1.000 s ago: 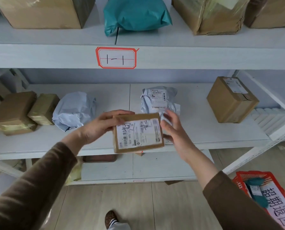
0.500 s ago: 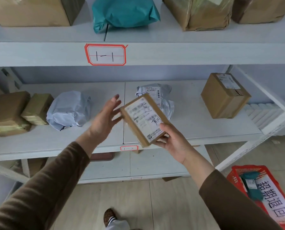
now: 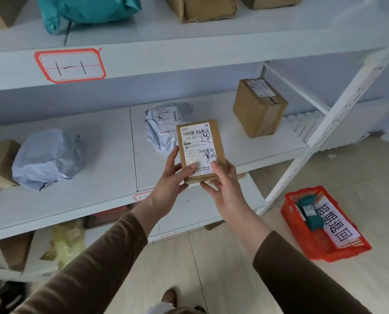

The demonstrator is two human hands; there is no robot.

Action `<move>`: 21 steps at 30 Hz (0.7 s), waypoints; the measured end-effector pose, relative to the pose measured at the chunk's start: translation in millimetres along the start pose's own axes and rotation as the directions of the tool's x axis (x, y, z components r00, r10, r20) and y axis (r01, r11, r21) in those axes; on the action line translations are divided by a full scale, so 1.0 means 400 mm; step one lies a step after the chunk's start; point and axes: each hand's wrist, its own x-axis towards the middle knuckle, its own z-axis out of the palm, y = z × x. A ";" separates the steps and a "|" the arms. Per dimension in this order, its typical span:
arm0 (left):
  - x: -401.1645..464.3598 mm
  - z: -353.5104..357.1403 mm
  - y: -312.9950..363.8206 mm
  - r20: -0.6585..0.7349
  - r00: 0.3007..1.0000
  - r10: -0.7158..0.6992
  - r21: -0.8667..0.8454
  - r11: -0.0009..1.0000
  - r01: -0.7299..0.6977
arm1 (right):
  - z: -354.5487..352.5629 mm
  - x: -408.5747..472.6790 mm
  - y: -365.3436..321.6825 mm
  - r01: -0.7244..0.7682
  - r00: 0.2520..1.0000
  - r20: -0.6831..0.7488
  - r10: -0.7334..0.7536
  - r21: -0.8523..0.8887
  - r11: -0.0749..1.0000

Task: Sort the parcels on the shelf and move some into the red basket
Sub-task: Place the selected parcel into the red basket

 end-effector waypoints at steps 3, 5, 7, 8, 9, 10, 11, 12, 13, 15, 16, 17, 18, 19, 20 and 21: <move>0.022 0.030 -0.009 0.029 0.999 -0.027 -0.003 1.000 0.027 | -0.041 -0.021 -0.020 0.018 0.998 -0.063 -0.018 -0.002 1.000; 0.035 0.057 -0.013 0.052 0.998 -0.042 0.004 0.999 0.042 | -0.067 -0.036 -0.032 0.028 0.994 -0.104 -0.030 -0.022 0.999; 0.043 0.090 -0.019 0.087 0.994 -0.060 0.018 0.998 0.058 | -0.094 -0.056 -0.041 0.038 0.990 -0.135 -0.044 -0.046 0.998; 0.047 0.106 -0.023 0.103 0.992 -0.068 0.020 0.998 0.066 | -0.108 -0.067 -0.046 0.049 0.987 -0.151 -0.057 -0.054 0.997; 0.051 0.122 -0.028 0.119 0.990 -0.077 0.021 0.997 0.075 | -0.122 -0.078 -0.052 0.064 0.983 -0.170 -0.074 -0.064 0.996; 0.057 0.139 -0.035 0.132 0.987 -0.089 0.024 0.996 0.086 | -0.136 -0.089 -0.059 0.080 0.978 -0.188 -0.095 -0.083 0.993; 0.063 0.156 -0.042 0.145 0.984 -0.099 0.026 0.995 0.096 | -0.151 -0.098 -0.066 0.097 0.972 -0.204 -0.117 -0.104 0.990; 0.069 0.175 -0.049 0.160 0.981 -0.108 0.026 0.994 0.105 | -0.169 -0.106 -0.072 0.109 0.967 -0.218 -0.134 -0.125 0.986; 0.073 0.196 -0.057 0.174 0.978 -0.117 0.026 0.993 0.115 | -0.190 -0.111 -0.076 0.114 0.962 -0.230 -0.144 -0.140 0.984; 0.076 0.242 -0.077 0.198 0.971 -0.135 0.028 0.991 0.132 | -0.237 -0.120 -0.082 0.106 0.954 -0.266 -0.141 -0.144 0.984; 0.077 0.264 -0.088 0.207 0.968 -0.142 0.026 0.990 0.140 | -0.259 -0.124 -0.085 0.099 0.948 -0.288 -0.134 -0.133 0.986; 0.080 0.290 -0.101 0.218 0.964 -0.151 0.025 0.988 0.149 | -0.287 -0.129 -0.090 0.099 0.942 -0.309 -0.133 -0.121 0.988; 0.083 0.322 -0.113 0.231 0.959 -0.161 0.028 0.987 0.159 | -0.318 -0.136 -0.098 0.107 0.935 -0.326 -0.138 -0.113 0.988; 0.087 0.358 -0.124 0.247 0.955 -0.165 0.034 0.986 0.162 | -0.350 -0.142 -0.109 0.117 0.929 -0.339 -0.145 -0.102 0.988; 0.092 0.396 -0.136 0.261 0.951 -0.166 0.042 0.986 0.160 | -0.384 -0.150 -0.122 0.123 0.924 -0.355 -0.145 -0.084 0.989; 0.096 0.438 -0.148 0.275 0.947 -0.164 0.051 0.986 0.156 | -0.423 -0.157 -0.136 0.126 0.918 -0.371 -0.141 -0.064 0.990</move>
